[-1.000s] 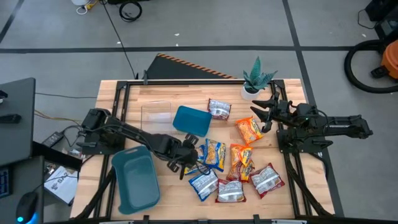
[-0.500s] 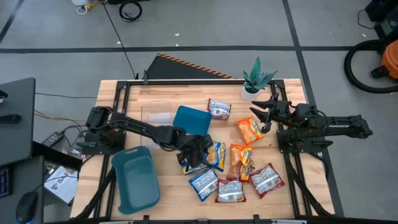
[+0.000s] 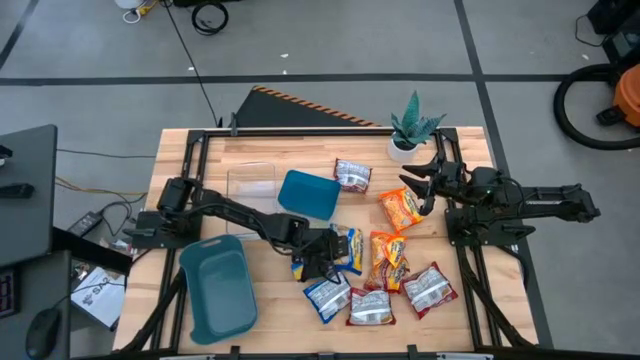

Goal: Sort Maruchan noodles
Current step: Put the top right blue noodle pack into the transparent bin

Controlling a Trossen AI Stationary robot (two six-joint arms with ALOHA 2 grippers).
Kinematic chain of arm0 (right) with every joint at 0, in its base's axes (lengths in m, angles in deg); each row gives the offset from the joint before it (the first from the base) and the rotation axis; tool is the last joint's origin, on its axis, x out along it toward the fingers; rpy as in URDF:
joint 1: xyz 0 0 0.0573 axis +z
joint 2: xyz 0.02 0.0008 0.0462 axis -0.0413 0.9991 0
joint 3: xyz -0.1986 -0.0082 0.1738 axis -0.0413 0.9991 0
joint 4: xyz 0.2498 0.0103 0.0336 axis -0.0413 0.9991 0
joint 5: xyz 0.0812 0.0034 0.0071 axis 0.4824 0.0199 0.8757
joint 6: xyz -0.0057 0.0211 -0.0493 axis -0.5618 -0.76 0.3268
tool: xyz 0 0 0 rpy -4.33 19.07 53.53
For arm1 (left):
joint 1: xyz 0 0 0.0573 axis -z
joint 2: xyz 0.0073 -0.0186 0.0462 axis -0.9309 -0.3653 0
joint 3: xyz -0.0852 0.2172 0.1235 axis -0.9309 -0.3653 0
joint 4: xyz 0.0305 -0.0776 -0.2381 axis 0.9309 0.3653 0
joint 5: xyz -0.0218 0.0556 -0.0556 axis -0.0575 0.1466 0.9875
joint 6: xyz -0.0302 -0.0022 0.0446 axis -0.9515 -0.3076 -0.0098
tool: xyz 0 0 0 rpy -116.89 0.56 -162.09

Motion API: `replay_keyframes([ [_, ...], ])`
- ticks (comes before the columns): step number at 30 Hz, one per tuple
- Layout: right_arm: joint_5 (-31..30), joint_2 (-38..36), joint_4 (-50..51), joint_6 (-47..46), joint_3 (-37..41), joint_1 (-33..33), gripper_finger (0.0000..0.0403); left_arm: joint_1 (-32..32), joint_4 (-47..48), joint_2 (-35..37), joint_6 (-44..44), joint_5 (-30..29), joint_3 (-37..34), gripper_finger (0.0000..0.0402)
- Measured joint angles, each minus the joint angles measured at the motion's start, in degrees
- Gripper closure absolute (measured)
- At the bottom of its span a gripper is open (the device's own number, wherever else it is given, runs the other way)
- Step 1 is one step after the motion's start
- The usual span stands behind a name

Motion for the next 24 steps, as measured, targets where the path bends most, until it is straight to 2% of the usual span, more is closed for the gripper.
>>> replay_keyframes([
  [6, 0.0, 0.0, 0.0, 0.0, 0.0, 0.0, 0.0259, -0.5, 0.0, 0.0, -0.5, 6.1, 0.0, 0.0235],
  [24, 0.0, 0.0, 0.0, 0.0, 0.0, 0.0, 0.0259, -0.8, 0.1, 0.0, -0.4, 6.4, 0.0, 0.0349],
])
